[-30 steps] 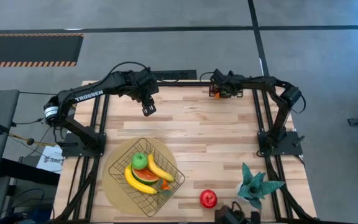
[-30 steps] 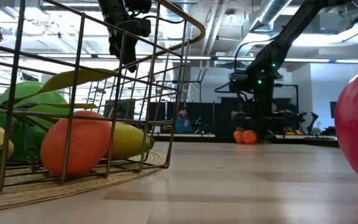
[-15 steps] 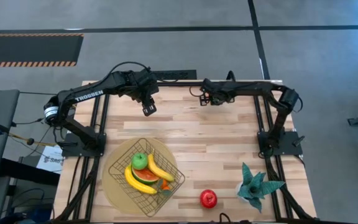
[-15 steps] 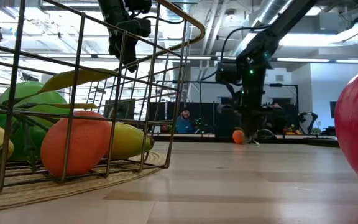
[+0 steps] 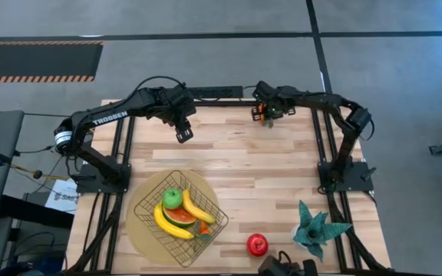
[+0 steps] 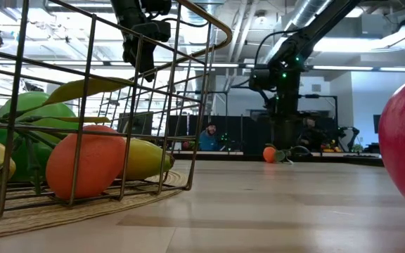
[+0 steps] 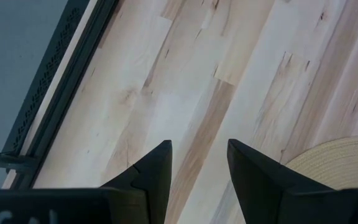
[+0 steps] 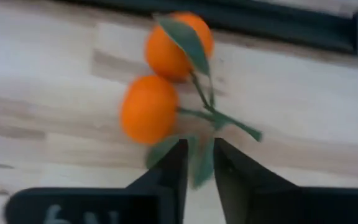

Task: Build produce basket
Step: Put the oranges into the gold wire basket

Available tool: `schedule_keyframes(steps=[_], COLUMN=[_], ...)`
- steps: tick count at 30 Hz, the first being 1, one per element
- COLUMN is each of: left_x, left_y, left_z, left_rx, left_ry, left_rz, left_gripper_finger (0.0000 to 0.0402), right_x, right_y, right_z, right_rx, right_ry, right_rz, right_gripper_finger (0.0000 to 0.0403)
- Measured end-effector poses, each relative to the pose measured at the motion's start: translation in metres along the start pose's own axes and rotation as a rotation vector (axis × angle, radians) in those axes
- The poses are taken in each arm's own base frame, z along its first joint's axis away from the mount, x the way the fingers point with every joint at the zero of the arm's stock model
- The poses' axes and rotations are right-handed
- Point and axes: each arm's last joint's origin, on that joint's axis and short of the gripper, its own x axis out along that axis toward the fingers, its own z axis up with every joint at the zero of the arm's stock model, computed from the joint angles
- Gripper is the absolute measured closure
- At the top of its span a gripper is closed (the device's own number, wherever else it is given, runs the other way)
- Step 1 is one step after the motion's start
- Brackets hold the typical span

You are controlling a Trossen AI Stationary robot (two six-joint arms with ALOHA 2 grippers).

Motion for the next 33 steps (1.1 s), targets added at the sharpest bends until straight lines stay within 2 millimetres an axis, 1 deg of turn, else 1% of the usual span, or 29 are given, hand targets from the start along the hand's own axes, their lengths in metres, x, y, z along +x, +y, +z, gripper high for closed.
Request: schedule_keyframes(steps=[3, 7, 10, 12, 15, 18, 24, 29, 33], left_x=[0.000, 0.000, 0.000, 0.000, 0.000, 0.000, 0.000, 0.000, 0.000], left_y=[0.000, 0.000, 0.000, 0.000, 0.000, 0.000, 0.000, 0.000, 0.000], left_z=[0.000, 0.000, 0.000, 0.000, 0.000, 0.000, 0.000, 0.000, 0.000], left_rx=[0.000, 0.000, 0.001, 0.004, 0.004, 0.003, 0.004, 0.004, 0.004], left_ry=[0.000, -0.001, -0.001, -0.001, -0.001, -0.001, -0.001, -0.001, -0.001], left_rz=[0.000, 0.000, 0.000, 0.001, 0.000, 0.001, 0.000, 0.001, 0.000], left_gripper_finger=[0.0258, 0.0258, 0.0258, 0.0258, 0.0258, 0.0258, 0.0258, 0.0258, 0.0258], right_x=[0.001, 0.002, 0.003, 0.003, 0.004, 0.007, 0.013, 0.018, 0.026], right_y=[-0.006, -0.011, -0.011, -0.008, -0.008, -0.011, -0.019, -0.023, -0.023], right_z=[0.000, 0.003, 0.007, 0.010, 0.015, 0.017, 0.014, 0.012, 0.007], right_rx=[0.001, -0.006, -0.034, -0.045, -0.046, -0.040, -0.031, -0.024, -0.003], right_ry=[0.032, 0.028, -0.001, -0.033, -0.066, -0.059, -0.030, -0.031, -0.025], right_rz=[-0.031, -0.038, -0.022, 0.000, 0.021, 0.012, -0.013, -0.012, 0.030], right_gripper_finger=[0.0265, 0.0213, 0.0184, 0.0171, 0.0164, 0.0164, 0.0167, 0.0168, 0.0168])
